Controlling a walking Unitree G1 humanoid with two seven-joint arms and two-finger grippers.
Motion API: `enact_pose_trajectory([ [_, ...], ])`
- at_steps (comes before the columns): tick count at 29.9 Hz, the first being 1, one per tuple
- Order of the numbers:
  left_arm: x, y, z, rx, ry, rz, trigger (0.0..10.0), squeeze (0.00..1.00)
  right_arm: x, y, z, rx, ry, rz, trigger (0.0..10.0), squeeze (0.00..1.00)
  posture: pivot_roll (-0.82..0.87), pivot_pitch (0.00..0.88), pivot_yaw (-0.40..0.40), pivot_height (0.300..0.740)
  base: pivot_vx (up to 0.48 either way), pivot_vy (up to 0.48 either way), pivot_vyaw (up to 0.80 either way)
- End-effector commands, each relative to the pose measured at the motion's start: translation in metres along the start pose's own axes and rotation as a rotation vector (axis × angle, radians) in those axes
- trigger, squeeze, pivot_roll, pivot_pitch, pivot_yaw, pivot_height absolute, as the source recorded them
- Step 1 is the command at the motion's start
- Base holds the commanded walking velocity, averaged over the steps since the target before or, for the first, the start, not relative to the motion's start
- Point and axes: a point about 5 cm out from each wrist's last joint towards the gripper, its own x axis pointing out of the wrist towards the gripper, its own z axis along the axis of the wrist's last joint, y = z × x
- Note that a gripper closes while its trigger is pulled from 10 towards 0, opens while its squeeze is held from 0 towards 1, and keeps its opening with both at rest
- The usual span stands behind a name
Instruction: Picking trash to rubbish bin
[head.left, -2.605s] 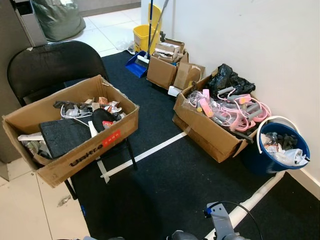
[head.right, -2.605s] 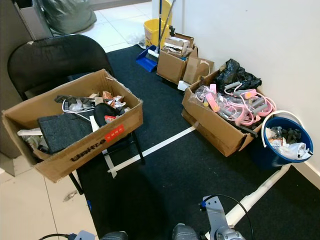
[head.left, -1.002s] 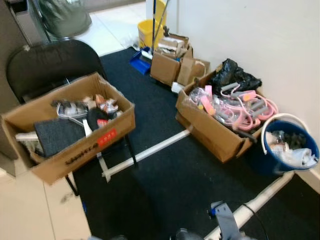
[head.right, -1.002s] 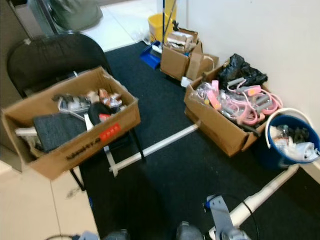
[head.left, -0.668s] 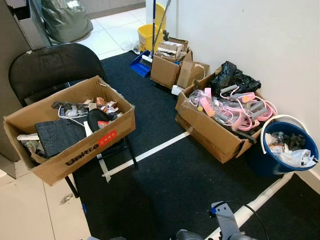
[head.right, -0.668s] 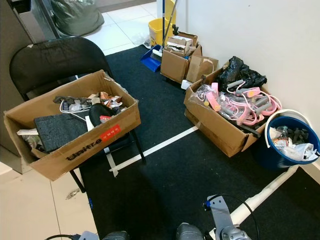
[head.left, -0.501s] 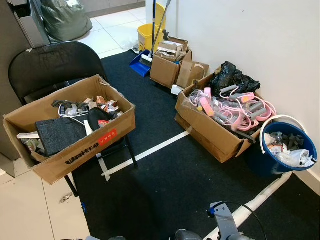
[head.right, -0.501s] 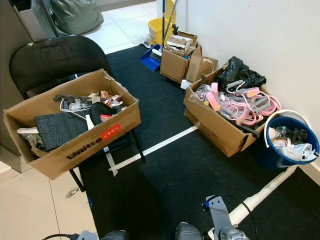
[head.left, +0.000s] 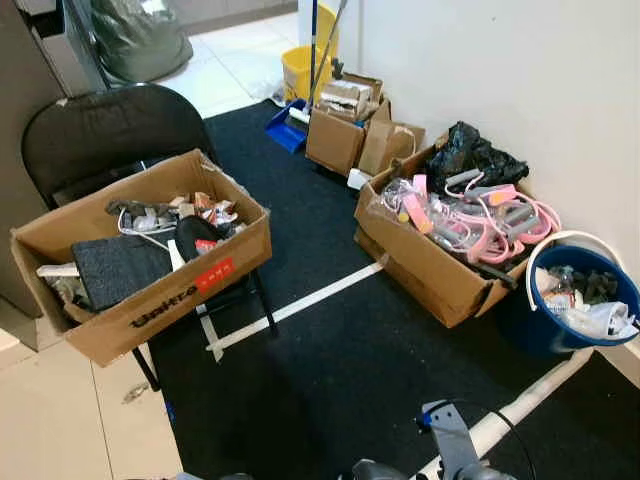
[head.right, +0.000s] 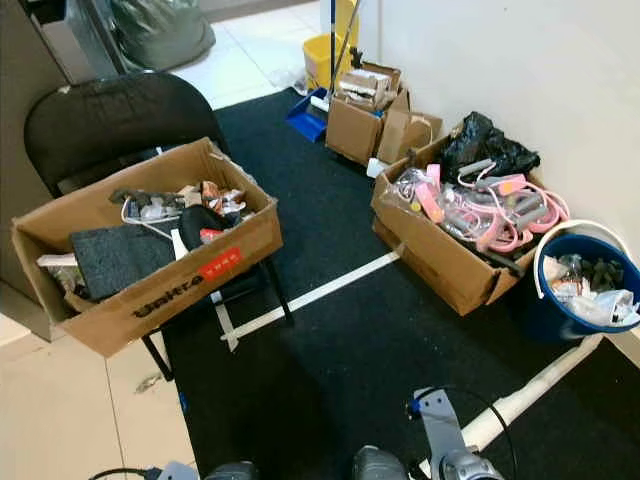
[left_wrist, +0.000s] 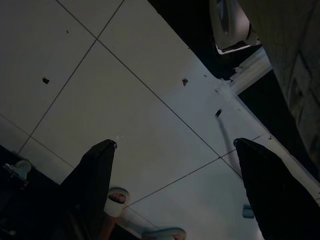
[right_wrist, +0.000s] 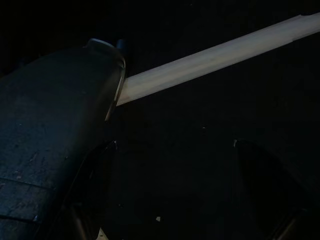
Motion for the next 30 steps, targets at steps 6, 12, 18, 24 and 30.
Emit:
enact_pose_trajectory([
  [6, 0.0004, -0.0098, 0.0119, -0.003, -0.046, -0.035, 10.0, 0.0, 0.0006, 0.0045, -0.0057, 0.014, 0.022, 0.014, 10.0, 0.0, 0.05, 0.073, -0.02, 0.74, 0.0, 0.0, 0.0],
  [12, 0.0003, -0.012, 0.0151, -0.008, -0.066, -0.055, 10.0, 0.0, 0.0005, 0.0041, -0.0062, 0.015, 0.023, 0.013, 10.0, 0.0, 0.05, 0.072, -0.02, 0.74, 0.0, -0.231, 0.0],
  [18, 0.0005, -0.0098, 0.0146, -0.013, -0.059, -0.033, 10.0, 0.0, 0.0005, 0.004, -0.0066, 0.014, 0.023, 0.013, 10.0, 0.0, 0.05, 0.071, -0.02, 0.74, 0.0, -0.152, 0.0],
  [24, 0.0005, -0.0085, 0.0139, -0.009, -0.057, -0.033, 10.0, 0.0, 0.0005, 0.0044, -0.0064, 0.015, 0.022, 0.014, 10.0, 0.0, 0.05, 0.071, -0.018, 0.74, 0.0, 0.0, 0.0],
  [30, 0.0005, -0.0083, 0.0135, -0.008, -0.055, -0.032, 10.0, 0.0, 0.0005, 0.0044, -0.0069, 0.015, 0.023, 0.013, 10.0, 0.0, 0.05, 0.07, -0.018, 0.74, 0.0, 0.0, 0.0],
])
